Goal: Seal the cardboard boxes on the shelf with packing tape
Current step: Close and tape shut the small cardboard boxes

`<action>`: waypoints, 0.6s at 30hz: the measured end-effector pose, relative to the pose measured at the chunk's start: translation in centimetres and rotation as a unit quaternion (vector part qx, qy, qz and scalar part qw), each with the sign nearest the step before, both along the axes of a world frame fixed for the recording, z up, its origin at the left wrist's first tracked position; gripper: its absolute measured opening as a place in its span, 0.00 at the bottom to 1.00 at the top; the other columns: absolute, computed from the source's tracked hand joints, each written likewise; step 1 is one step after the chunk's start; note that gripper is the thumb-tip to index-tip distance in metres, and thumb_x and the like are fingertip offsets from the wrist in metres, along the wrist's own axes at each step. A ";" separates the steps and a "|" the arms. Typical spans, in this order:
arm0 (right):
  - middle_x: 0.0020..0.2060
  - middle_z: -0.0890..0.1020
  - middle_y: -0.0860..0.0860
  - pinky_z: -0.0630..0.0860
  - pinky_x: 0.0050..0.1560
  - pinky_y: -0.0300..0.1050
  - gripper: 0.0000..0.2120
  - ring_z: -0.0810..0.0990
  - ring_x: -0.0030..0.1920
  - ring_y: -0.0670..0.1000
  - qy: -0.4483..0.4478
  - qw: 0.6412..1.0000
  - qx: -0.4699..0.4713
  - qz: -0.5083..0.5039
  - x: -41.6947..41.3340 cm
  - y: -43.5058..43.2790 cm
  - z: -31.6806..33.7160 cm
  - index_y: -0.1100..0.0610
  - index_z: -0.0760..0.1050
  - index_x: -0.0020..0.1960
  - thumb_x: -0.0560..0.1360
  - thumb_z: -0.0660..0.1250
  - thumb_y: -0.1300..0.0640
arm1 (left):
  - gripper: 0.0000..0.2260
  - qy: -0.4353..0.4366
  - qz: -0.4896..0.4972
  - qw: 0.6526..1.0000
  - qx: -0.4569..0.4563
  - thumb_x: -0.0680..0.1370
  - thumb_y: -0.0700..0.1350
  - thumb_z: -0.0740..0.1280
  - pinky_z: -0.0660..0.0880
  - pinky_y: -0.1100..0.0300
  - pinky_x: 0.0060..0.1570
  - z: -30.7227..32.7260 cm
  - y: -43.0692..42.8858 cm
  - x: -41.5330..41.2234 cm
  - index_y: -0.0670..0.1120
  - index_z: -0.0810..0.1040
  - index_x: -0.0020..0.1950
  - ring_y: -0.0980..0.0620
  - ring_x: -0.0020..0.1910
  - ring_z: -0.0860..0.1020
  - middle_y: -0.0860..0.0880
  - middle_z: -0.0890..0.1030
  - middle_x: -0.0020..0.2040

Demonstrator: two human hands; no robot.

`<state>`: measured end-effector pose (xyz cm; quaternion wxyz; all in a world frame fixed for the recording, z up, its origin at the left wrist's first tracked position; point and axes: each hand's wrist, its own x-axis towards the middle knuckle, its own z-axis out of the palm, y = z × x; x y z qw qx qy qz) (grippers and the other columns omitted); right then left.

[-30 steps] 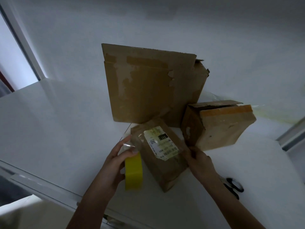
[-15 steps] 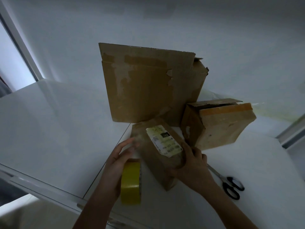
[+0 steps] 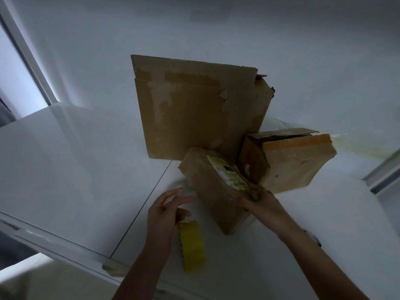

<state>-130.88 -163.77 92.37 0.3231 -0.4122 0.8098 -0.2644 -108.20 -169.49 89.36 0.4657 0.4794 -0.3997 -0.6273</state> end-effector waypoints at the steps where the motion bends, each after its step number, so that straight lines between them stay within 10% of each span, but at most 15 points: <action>1: 0.65 0.72 0.46 0.73 0.61 0.48 0.51 0.72 0.63 0.51 -0.019 1.000 -0.009 -0.003 -0.1 0.0 0.3 0.42 0.64 0.73 0.53 0.67 0.25 | 0.11 -0.016 -0.011 1.000 -0.015 0.77 0.41 0.71 0.80 0.56 0.40 0.2 -0.1 0.1 0.46 0.80 0.58 0.51 0.33 0.81 0.45 0.86 0.46; 6: 0.57 0.75 0.45 0.74 0.50 0.43 0.54 0.75 0.54 0.46 -0.126 0.992 -0.018 -0.020 -0.7 0.3 2.0 0.46 0.66 0.72 0.48 0.66 0.29 | 0.24 -0.130 -0.098 0.979 -0.121 0.69 0.32 0.77 0.82 0.52 0.49 0.8 -0.2 0.8 0.51 0.79 0.60 0.49 0.45 0.85 0.54 0.86 0.52; 11: 0.59 0.77 0.51 0.79 0.55 0.62 0.41 0.76 0.58 0.54 -0.331 0.935 0.002 -0.123 -2.3 0.8 1.2 0.49 0.70 0.66 0.57 0.75 0.36 | 0.26 -0.268 -0.131 0.922 -0.245 0.69 0.35 0.77 0.79 0.65 0.48 1.6 0.2 1.7 0.59 0.79 0.60 0.59 0.43 0.83 0.60 0.84 0.50; 18: 0.60 0.78 0.58 0.76 0.57 0.68 0.38 0.77 0.60 0.63 -0.452 0.876 0.007 -0.165 -3.6 1.0 -0.6 0.50 0.71 0.65 0.59 0.74 0.35 | 0.25 -0.246 -0.160 0.898 -0.328 0.75 0.31 0.71 0.73 0.73 0.44 2.7 1.5 2.1 0.62 0.81 0.58 0.57 0.45 0.80 0.59 0.81 0.43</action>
